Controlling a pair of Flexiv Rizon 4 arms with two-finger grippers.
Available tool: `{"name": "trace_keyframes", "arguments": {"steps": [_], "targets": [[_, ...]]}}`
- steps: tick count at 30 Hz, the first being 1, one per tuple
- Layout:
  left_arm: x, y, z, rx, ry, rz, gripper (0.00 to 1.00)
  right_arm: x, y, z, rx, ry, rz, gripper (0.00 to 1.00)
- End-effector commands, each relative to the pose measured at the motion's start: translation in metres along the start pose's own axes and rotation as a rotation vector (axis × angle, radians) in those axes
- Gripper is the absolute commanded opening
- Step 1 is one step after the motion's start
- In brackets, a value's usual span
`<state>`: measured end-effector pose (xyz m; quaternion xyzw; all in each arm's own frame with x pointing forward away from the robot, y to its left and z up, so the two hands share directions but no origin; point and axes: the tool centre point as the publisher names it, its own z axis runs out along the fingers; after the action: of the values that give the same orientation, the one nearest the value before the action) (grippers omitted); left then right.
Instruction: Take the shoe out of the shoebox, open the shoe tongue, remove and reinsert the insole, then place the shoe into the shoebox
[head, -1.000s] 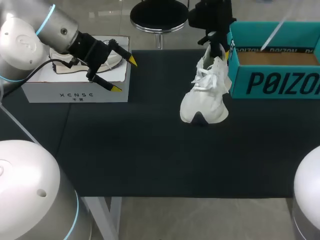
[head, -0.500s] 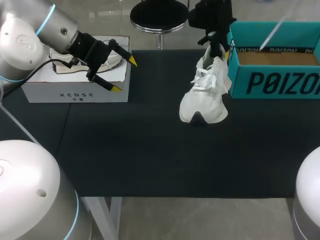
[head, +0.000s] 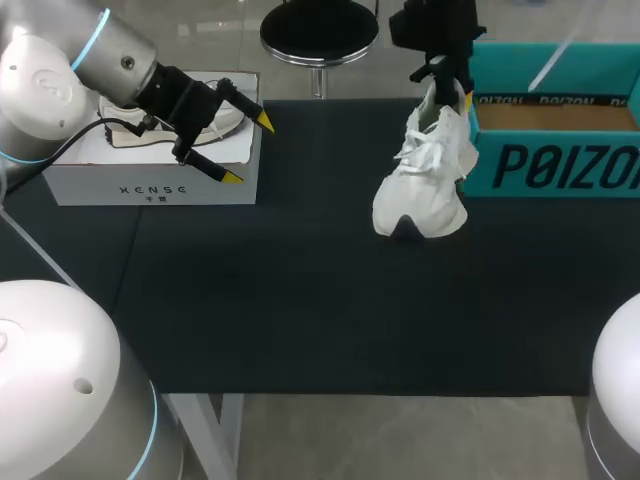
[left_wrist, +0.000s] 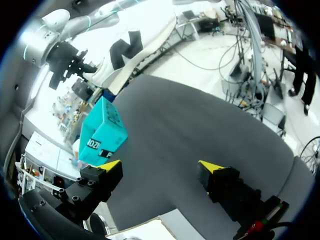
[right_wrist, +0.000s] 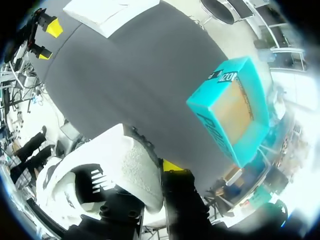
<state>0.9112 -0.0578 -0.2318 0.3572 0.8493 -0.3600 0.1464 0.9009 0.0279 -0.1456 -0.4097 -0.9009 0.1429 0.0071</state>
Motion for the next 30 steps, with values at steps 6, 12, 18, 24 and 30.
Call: {"name": "trace_keyframes", "arguments": {"steps": [6,12,18,24,30], "targets": [[-0.001,0.0,0.0,-0.003,0.003,0.0,1.0,-0.053,-0.029,-0.01,-0.004,0.092,0.247,0.0],[-0.001,0.0,0.0,-0.003,0.003,0.0,1.0,-0.074,-0.05,0.019,-0.079,0.21,0.742,0.0],[-0.001,0.0,0.0,-0.003,0.003,0.0,1.0,-0.079,-0.051,0.033,-0.152,0.199,0.9,0.0],[-0.001,0.0,0.0,-0.003,0.003,0.0,1.0,-0.079,-0.051,0.033,-0.152,0.199,0.9,0.0],[-0.001,0.0,0.0,-0.003,0.003,0.0,1.0,-0.079,-0.051,0.033,-0.152,0.199,0.9,0.0]]}}
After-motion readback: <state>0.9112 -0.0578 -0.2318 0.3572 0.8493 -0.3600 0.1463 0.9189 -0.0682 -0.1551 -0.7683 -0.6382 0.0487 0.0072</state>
